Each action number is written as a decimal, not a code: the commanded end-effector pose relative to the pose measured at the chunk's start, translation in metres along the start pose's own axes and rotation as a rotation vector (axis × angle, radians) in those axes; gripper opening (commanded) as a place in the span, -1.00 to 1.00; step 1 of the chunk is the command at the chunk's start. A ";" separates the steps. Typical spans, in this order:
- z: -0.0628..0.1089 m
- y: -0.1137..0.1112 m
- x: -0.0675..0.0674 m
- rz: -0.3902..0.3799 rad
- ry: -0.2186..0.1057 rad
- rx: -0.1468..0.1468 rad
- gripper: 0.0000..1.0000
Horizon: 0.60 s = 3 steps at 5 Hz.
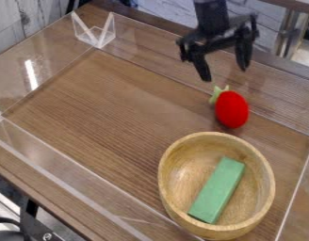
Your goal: Move the red fruit to the right
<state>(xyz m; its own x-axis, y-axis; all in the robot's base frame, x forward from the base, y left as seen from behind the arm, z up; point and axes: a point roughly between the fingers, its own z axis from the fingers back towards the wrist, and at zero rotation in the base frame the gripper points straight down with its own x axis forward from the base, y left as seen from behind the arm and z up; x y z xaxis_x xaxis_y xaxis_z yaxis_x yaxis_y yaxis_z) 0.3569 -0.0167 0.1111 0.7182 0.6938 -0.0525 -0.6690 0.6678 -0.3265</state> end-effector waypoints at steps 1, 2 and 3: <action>0.054 -0.005 0.004 -0.093 -0.072 -0.114 1.00; 0.075 0.007 0.006 -0.157 -0.082 -0.149 1.00; 0.078 0.012 0.001 -0.267 -0.069 -0.135 1.00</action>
<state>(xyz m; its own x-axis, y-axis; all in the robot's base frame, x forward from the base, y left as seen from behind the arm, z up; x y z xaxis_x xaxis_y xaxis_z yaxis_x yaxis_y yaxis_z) 0.3347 0.0102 0.1563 0.8525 0.5213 0.0385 -0.4583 0.7808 -0.4247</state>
